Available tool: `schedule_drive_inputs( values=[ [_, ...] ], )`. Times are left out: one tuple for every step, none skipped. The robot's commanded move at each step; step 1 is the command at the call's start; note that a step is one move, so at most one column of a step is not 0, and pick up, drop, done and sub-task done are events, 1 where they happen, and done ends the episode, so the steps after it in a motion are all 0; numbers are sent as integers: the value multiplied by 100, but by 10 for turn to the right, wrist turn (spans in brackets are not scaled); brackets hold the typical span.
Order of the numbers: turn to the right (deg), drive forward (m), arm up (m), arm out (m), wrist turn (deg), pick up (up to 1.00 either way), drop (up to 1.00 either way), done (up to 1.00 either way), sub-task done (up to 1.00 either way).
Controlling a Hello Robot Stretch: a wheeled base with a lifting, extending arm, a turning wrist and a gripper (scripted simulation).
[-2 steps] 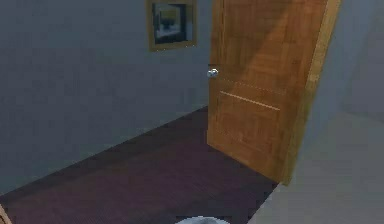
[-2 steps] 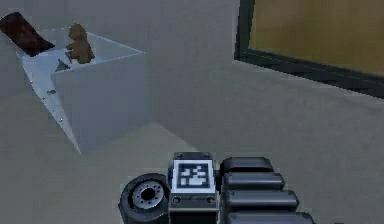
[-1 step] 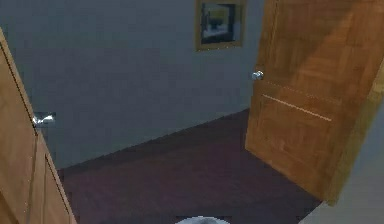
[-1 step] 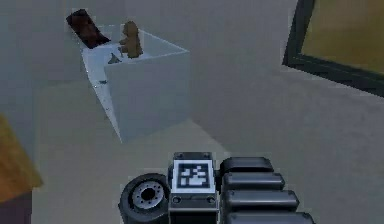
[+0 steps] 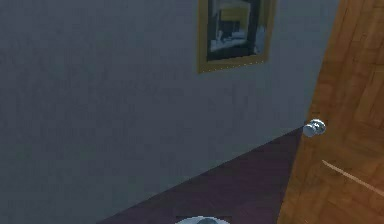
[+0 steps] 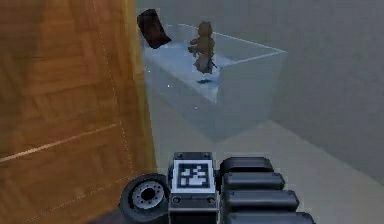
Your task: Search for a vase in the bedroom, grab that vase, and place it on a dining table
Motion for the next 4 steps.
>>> schedule_drive_inputs(
  values=[
    [-120, 0, 0, 0, 0, 0, 0, 0, 0],
    [0, 15, 0, 0, 0, 0, 0, 0, 0],
    [-450, 0, 0, 0, 0, 0, 0, 0, 0],
    [-30, 0, 0, 0, 0, 0, 0, 0, 0]
  ],
)
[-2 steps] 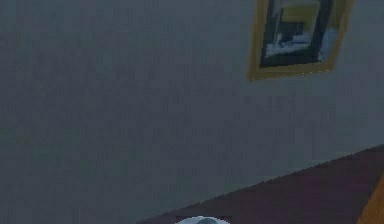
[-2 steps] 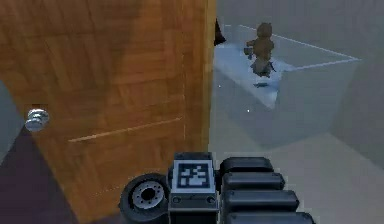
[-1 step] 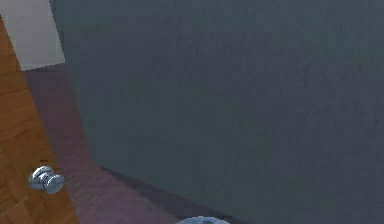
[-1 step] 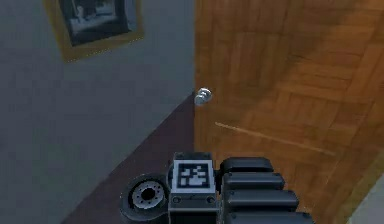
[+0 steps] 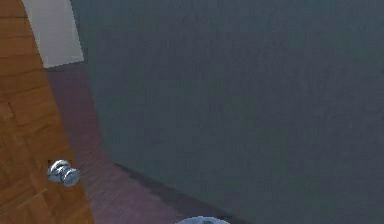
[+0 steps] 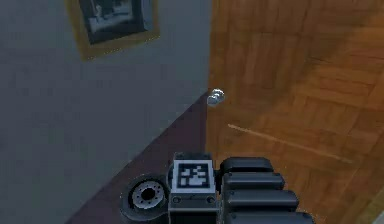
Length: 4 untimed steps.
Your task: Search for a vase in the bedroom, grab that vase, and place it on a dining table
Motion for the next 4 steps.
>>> schedule_drive_inputs(
  values=[
    [0, 55, 0, 0, 0, 0, 0, 0, 0],
    [-150, 0, 0, 0, 0, 0, 0, 0, 0],
    [0, 45, 0, 0, 0, 0, 0, 0, 0],
    [-420, 0, 0, 0, 0, 0, 0, 0, 0]
  ],
)
